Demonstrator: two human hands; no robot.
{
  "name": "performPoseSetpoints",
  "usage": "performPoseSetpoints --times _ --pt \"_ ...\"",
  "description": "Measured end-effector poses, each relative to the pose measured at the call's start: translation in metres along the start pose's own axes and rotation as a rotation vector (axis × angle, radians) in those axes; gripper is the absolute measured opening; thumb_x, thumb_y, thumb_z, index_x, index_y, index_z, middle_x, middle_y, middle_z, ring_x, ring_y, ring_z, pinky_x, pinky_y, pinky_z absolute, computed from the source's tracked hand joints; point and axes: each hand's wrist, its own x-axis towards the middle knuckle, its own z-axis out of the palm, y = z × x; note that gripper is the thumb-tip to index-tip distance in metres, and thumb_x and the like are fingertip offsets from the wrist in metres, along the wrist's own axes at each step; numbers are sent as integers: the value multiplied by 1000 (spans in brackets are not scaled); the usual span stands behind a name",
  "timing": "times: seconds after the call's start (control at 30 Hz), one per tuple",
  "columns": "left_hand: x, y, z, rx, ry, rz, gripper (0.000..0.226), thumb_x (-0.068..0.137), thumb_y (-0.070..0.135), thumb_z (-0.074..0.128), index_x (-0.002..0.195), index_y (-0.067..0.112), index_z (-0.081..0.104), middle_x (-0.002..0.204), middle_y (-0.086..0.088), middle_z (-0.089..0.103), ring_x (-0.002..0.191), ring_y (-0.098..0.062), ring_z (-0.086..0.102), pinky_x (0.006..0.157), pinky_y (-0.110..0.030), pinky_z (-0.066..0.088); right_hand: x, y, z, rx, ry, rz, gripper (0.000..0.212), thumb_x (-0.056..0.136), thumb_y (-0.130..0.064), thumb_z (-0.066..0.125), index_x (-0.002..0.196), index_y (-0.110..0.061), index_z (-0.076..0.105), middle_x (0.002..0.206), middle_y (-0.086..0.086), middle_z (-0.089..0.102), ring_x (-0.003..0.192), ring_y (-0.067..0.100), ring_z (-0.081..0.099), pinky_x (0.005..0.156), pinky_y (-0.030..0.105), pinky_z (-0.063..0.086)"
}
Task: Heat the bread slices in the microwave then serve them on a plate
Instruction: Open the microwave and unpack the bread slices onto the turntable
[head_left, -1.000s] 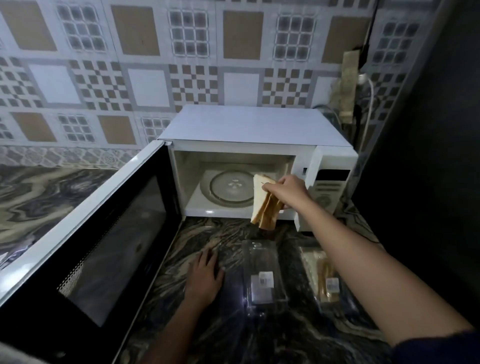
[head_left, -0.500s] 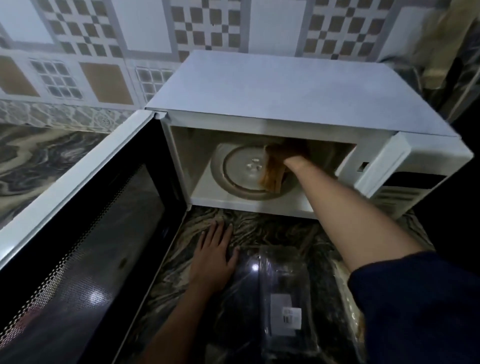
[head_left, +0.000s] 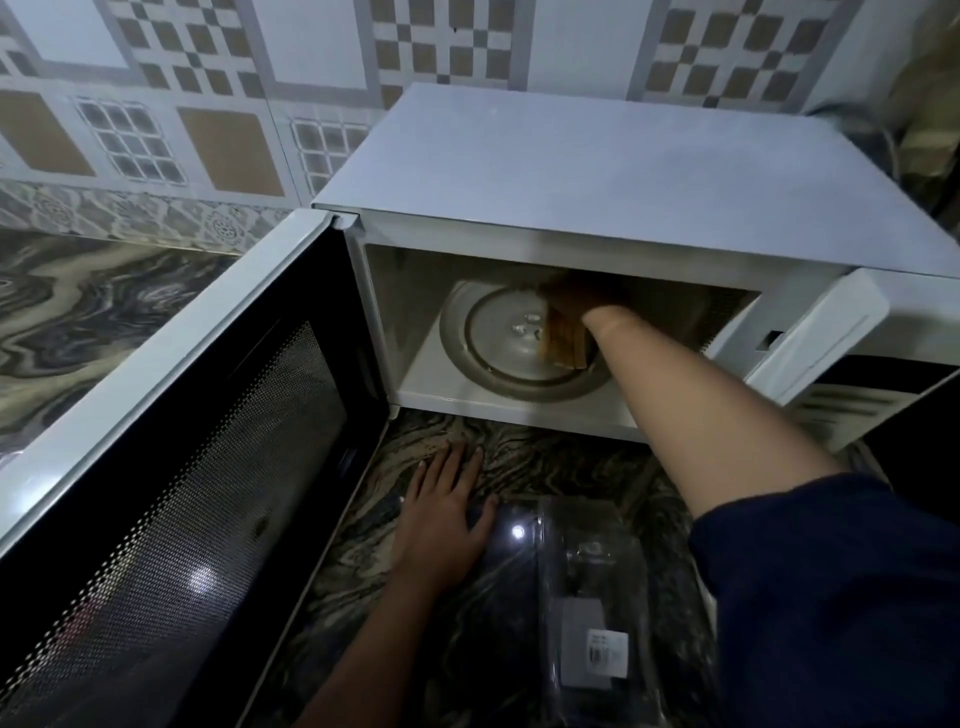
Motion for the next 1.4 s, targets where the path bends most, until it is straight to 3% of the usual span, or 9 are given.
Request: performPoseSetpoints --times 0.1,0.2,0.33,0.53,0.7,0.83,1.0,1.13,1.4 --pt "1 0 -1 -5 -11 -4 73 81 60 9 148 32 15 158 5 11 146 -10 5 114 -25 -6 -18 5 0 29 68 2 56 88 -53 45 127 -16 54 130 13 54 119 31 50 99 34 40" --pt "-3 0 -3 -34 -32 12 80 76 62 2 148 30 16 158 4 10 146 -11 4 114 -25 -5 -48 15 -5 37 101 0 82 66 -64 43 132 -16 47 135 10 49 125 29 46 102 33 40" --pt "-22 -5 -5 -20 -57 50 83 75 60 -5 149 27 12 158 3 8 146 -11 3 115 -27 -2 -110 39 -24 85 109 -26 43 88 -41 56 116 -8 57 101 4 51 95 21 53 75 27 40" --pt "-78 -4 -3 64 -8 30 82 79 54 -2 146 18 26 155 -2 21 145 -20 16 116 -35 9 -201 100 -25 298 339 -138 10 85 -15 61 93 -10 60 89 6 60 79 17 55 72 27 44" --pt "-122 5 -1 92 48 -10 76 83 49 6 142 15 37 151 -7 34 140 -25 31 114 -41 20 -273 156 -9 235 456 -63 7 85 -7 57 88 -3 63 84 5 59 77 15 52 66 20 35" --pt "-153 14 2 55 26 -53 67 87 43 14 145 14 30 154 -7 25 144 -23 19 116 -41 13 -321 194 14 175 469 -17 7 85 -8 57 79 -6 60 80 10 62 75 20 56 63 22 35" --pt "-191 37 7 -72 95 -114 54 93 35 34 138 7 43 145 -15 40 135 -32 34 111 -43 26 -351 226 46 95 369 12 12 87 -13 58 75 -9 57 90 10 65 85 25 62 71 31 49" --pt "-225 76 11 -325 152 -124 30 86 20 52 110 6 62 114 -16 56 105 -35 48 84 -38 40 -357 239 61 40 203 -14 11 89 -15 56 84 -8 63 90 4 53 86 18 54 74 24 38" --pt "-219 173 21 -836 -94 -107 25 88 4 56 113 4 59 106 -7 60 97 -16 58 80 -18 42 -354 246 50 120 4 -109 3 82 -18 68 84 -18 67 94 0 60 92 15 58 77 21 40"
